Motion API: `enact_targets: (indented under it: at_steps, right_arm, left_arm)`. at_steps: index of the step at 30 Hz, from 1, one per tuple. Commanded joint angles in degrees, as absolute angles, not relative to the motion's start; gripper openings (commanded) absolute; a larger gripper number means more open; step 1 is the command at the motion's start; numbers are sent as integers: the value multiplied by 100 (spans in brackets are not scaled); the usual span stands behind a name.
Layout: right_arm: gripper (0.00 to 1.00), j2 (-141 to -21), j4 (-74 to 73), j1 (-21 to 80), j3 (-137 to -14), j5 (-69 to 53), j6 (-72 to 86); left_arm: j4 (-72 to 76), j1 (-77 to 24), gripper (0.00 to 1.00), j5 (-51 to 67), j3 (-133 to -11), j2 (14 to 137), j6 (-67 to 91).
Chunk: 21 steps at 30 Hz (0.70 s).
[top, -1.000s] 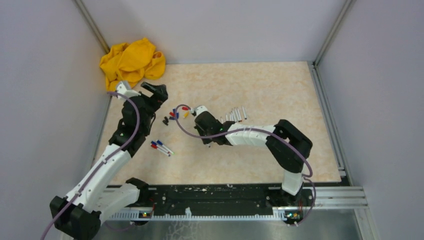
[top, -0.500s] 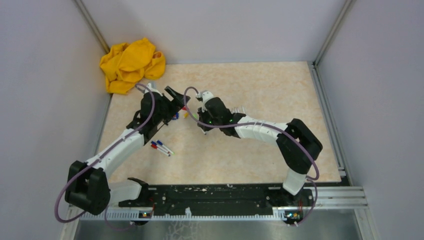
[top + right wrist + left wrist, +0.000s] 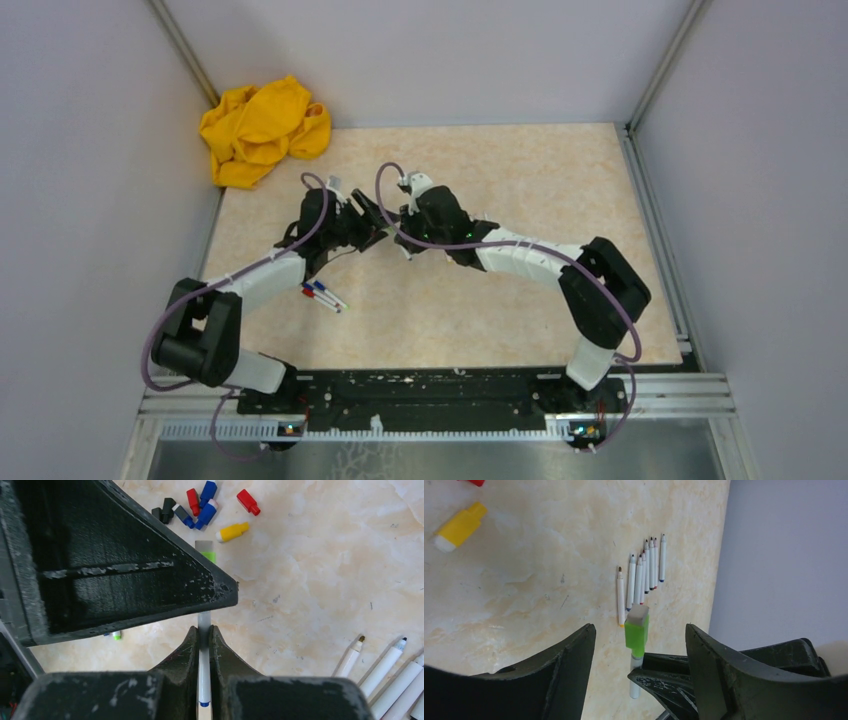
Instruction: Open the pen caps
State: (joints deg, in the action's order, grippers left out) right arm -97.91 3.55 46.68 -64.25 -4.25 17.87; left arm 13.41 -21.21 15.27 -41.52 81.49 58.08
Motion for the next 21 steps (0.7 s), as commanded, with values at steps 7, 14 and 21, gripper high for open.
enact_targets:
  at_steps: [7,14,21]
  right_arm:
    - [0,-9382,729,4521,-6543,-648,1854]
    - [0,-9338,713,4501,-6509,-721,1855]
    - [0,-9324,670,4473,-6470,-730,1839]
  left_arm:
    - [1919,-2087,54,1945,-4119,8353,6064]
    - [1995,-2077,35,1975,-4100,8485,6064]
    - [2043,-2027,16,1986,-4056,8471,6041]
